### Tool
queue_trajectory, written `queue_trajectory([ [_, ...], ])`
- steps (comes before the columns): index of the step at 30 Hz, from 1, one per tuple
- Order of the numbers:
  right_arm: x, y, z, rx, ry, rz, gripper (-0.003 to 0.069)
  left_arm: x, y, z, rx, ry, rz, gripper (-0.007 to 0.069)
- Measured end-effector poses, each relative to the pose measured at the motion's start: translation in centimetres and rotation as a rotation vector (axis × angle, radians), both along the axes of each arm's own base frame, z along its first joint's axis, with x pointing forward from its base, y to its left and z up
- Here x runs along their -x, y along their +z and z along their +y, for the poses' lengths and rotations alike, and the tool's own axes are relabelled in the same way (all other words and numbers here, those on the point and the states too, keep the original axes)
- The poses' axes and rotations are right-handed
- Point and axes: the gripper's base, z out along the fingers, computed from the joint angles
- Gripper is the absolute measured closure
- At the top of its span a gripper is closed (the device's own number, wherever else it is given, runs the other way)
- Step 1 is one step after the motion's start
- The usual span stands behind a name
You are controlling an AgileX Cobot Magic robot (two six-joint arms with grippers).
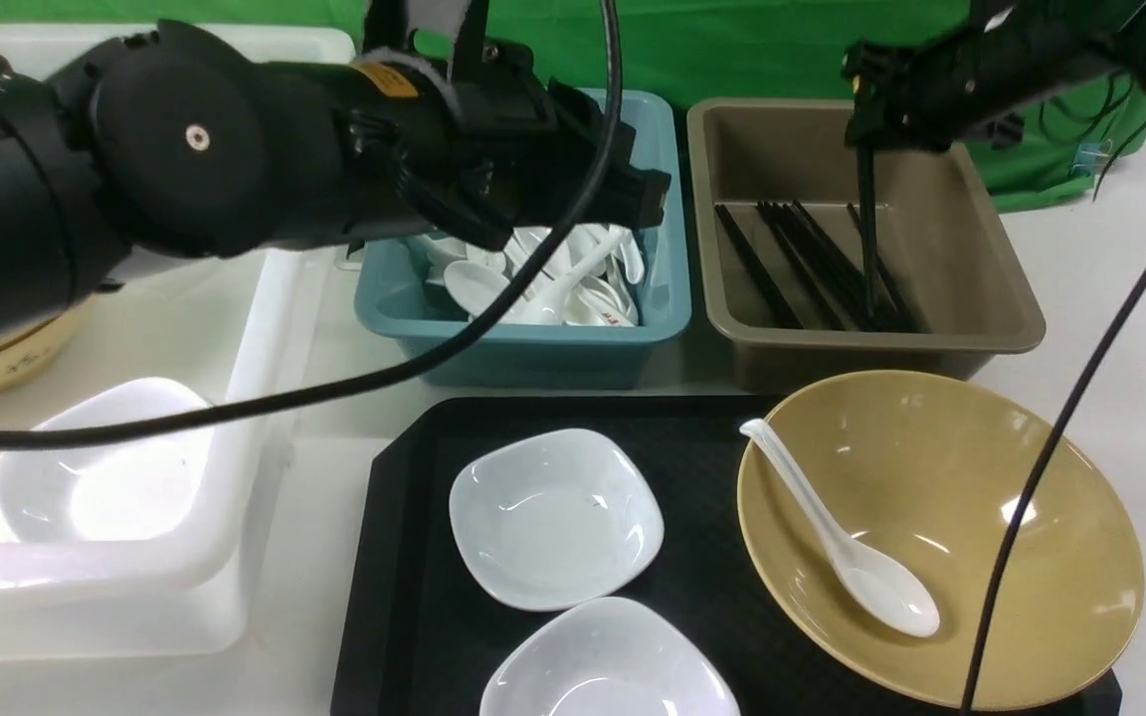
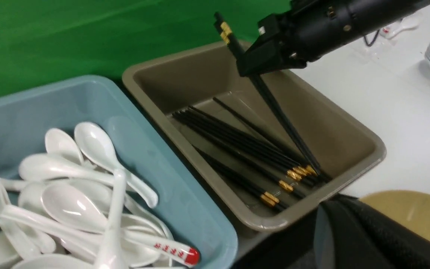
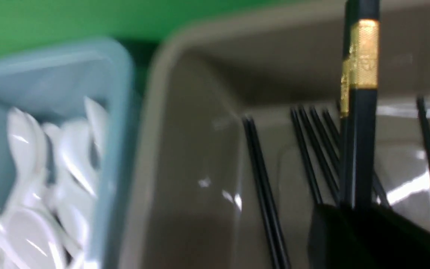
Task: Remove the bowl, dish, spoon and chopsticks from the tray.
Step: Use the right arm to put the chopsticks into the small storage box on the right, then use the right arm to grab the soup spoon in the middle
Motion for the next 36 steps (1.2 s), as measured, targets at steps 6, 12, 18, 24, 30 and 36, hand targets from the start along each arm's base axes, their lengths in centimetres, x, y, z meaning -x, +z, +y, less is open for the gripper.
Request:
queue_trajectory([
  [6, 0.6, -0.1, 0.0, 0.021, 0.048, 0.064, 0.0252, 0.3, -0.4, -0.1, -0.026, -0.03, 0.047, 0.063],
  [12, 5.0, 7.2, -0.4, 0.157, 0.264, 0.023, 0.0522, 1.1, -0.8, -0.1, -0.028, -0.053, 0.163, 0.063],
  [18, 14.7, 12.7, 2.2, 0.291, 0.518, -0.066, 0.0631, 2.6, -1.7, 0.8, -0.167, -0.077, 0.308, 0.063],
  [24, 20.5, 5.1, 5.6, 0.4, 0.679, 0.01, 0.0421, 3.1, -2.3, 1.4, -0.23, -0.057, 0.392, 0.063],
  [30, 23.0, -2.3, 7.7, 0.493, 0.758, 0.047, 0.0181, 3.1, -2.3, 1.4, -0.228, -0.05, 0.403, 0.063],
  [36, 22.7, -4.0, 8.3, 0.518, 0.739, 0.001, 0.0174, 3.1, -2.3, 1.4, -0.226, -0.048, 0.399, 0.063],
])
